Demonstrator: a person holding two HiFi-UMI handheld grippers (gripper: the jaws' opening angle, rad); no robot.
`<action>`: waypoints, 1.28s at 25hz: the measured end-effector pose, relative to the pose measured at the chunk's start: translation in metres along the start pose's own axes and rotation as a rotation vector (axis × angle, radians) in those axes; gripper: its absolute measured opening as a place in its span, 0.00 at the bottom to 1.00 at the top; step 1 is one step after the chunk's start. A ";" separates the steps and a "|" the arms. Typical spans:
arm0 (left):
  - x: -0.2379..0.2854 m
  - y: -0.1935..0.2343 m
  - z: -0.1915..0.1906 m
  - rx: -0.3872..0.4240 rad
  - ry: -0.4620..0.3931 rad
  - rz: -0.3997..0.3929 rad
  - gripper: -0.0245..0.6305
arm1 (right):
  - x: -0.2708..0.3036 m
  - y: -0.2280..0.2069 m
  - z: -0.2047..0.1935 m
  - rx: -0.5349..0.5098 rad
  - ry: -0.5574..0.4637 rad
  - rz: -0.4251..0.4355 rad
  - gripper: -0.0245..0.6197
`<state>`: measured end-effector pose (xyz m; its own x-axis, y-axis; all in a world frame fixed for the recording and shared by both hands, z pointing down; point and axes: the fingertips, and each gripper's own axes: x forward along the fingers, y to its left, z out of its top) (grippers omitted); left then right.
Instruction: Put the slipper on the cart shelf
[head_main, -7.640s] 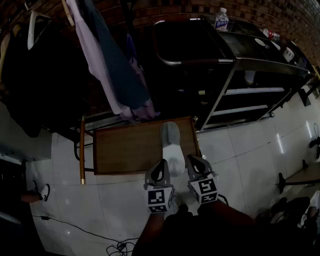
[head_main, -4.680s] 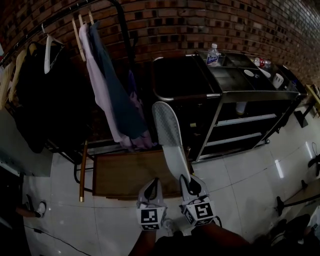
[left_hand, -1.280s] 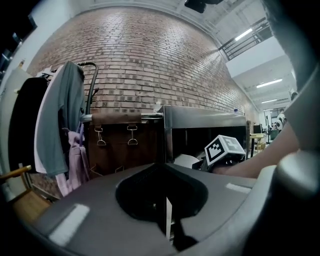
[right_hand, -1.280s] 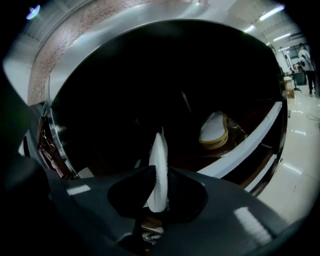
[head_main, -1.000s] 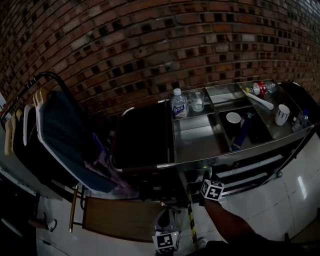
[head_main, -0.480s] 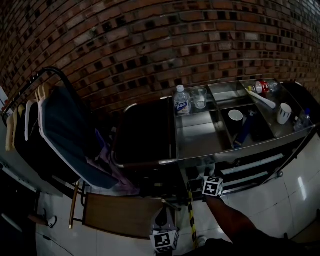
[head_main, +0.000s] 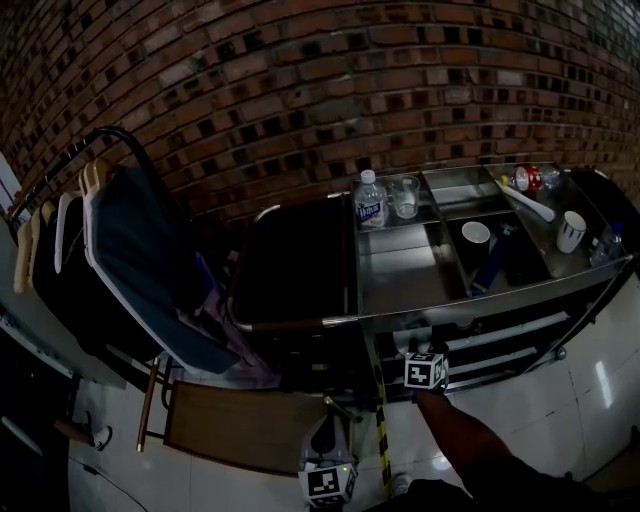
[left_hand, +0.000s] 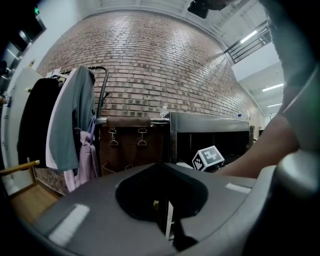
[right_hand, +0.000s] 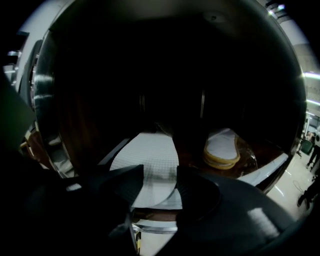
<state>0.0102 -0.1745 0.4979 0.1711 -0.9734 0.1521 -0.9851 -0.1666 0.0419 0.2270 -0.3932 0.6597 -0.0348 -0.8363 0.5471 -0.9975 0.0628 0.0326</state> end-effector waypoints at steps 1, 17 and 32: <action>0.000 0.000 0.000 0.000 -0.001 -0.001 0.06 | 0.002 0.001 0.000 -0.022 -0.001 0.011 0.36; 0.004 -0.026 0.000 0.004 -0.009 -0.085 0.06 | -0.134 0.027 0.052 -0.234 -0.366 0.154 0.22; -0.002 -0.067 0.033 0.029 -0.076 -0.191 0.06 | -0.261 0.023 0.027 -0.165 -0.412 0.141 0.04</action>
<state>0.0749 -0.1665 0.4624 0.3547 -0.9324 0.0689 -0.9349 -0.3532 0.0340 0.2110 -0.1884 0.4947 -0.2239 -0.9580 0.1790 -0.9593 0.2491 0.1333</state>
